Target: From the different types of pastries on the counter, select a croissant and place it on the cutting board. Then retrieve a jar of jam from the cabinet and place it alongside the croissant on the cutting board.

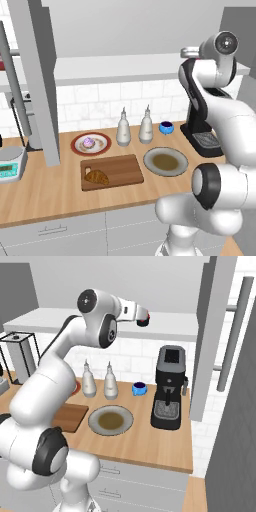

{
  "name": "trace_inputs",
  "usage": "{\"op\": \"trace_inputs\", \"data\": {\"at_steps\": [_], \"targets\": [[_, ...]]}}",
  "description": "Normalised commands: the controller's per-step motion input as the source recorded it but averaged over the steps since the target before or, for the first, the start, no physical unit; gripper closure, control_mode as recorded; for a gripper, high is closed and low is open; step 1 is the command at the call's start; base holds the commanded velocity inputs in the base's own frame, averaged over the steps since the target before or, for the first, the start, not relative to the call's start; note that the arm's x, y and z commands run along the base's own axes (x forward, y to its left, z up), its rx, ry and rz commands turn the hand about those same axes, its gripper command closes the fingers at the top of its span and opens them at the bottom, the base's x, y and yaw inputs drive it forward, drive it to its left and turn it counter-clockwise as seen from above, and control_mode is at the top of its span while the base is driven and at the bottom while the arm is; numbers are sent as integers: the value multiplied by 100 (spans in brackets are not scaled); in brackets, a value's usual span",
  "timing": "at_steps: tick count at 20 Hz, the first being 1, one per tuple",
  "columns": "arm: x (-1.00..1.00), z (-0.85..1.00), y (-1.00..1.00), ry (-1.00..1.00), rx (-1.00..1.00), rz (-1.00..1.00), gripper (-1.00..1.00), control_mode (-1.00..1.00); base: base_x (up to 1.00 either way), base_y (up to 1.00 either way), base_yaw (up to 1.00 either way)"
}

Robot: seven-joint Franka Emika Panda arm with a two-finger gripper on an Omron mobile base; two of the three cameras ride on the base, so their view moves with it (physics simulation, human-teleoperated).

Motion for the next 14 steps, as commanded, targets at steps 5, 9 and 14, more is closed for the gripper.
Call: {"op": "trace_inputs", "data": {"at_steps": [5, 9, 14], "targets": [[24, -1, -11, 0, 0, 0, -100, -100, 0, 0, 0], [26, -3, -8, 0, 0, 0, -100, -100, 0, 0, 0], [16, -5, -2, 0, 0, 0, -100, -100, 0, 0, 0]]}}
